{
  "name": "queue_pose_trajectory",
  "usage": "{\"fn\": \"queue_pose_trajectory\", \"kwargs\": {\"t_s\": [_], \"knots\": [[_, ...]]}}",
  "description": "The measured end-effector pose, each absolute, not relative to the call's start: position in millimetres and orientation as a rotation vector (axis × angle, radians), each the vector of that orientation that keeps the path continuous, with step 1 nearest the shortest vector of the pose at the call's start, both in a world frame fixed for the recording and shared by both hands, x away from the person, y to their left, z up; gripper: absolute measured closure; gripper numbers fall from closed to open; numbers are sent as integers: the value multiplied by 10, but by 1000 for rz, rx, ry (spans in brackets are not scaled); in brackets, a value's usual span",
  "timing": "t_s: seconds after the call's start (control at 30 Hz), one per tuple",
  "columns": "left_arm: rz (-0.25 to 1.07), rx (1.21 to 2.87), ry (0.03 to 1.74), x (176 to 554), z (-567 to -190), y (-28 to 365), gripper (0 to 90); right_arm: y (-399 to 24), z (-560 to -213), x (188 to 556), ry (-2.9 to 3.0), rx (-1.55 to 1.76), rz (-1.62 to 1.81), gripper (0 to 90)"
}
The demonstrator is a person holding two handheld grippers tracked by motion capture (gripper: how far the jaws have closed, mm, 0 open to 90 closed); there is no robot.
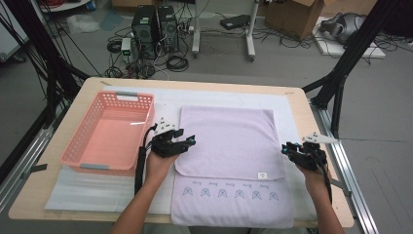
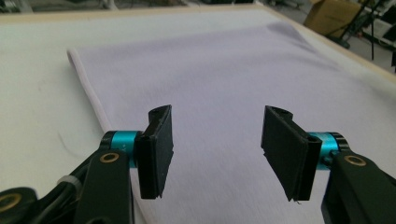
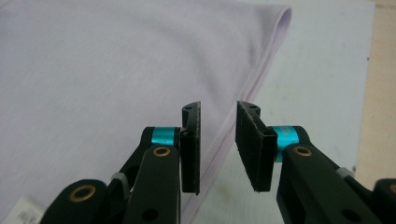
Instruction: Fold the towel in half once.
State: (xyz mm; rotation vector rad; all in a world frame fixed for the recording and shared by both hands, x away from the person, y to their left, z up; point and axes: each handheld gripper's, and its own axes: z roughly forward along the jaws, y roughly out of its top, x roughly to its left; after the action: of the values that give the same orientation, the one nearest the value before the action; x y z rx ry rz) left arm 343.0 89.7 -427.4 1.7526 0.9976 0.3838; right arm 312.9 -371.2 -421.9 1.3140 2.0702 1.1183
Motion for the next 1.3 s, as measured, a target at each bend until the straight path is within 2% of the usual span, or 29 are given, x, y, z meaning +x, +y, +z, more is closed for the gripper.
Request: {"fn": "queue_pose_trajectory", "kwargs": {"t_s": [0.2, 0.53, 0.7, 0.77, 0.83, 0.97, 1.1, 1.17, 1.3], "knots": [[371, 1743, 990, 3204, -4331, 998, 440, -3801, -4334, 2748, 2024, 1373, 1200, 702], [310, 1738, 1039, 2838, -4502, 1185, 450, -3733, -4414, 2423, 2070, 1378, 1177, 661], [261, 1772, 1092, 2774, -4524, 1190, 508, -3610, -4470, 2403, 2086, 1371, 1134, 607], [220, 1790, 1116, 2778, -4539, 1192, 592, -3561, -4503, 2415, 2106, 1382, 1083, 634], [201, 1812, 1129, 2791, -4547, 1184, 622, -3533, -4504, 2415, 2112, 1355, 1055, 682], [249, 1861, 1118, 2774, -4540, 1122, 847, -3498, -4491, 2413, 2106, 1338, 1000, 791], [256, 1839, 1113, 2759, -4533, 1140, 866, -3479, -4477, 2413, 2089, 1349, 980, 760], [261, 1826, 1101, 2745, -4528, 1152, 867, -3482, -4454, 2394, 2083, 1324, 997, 775], [267, 1797, 1087, 2711, -4514, 1180, 867, -3497, -4415, 2379, 2073, 1308, 1043, 732]]}}
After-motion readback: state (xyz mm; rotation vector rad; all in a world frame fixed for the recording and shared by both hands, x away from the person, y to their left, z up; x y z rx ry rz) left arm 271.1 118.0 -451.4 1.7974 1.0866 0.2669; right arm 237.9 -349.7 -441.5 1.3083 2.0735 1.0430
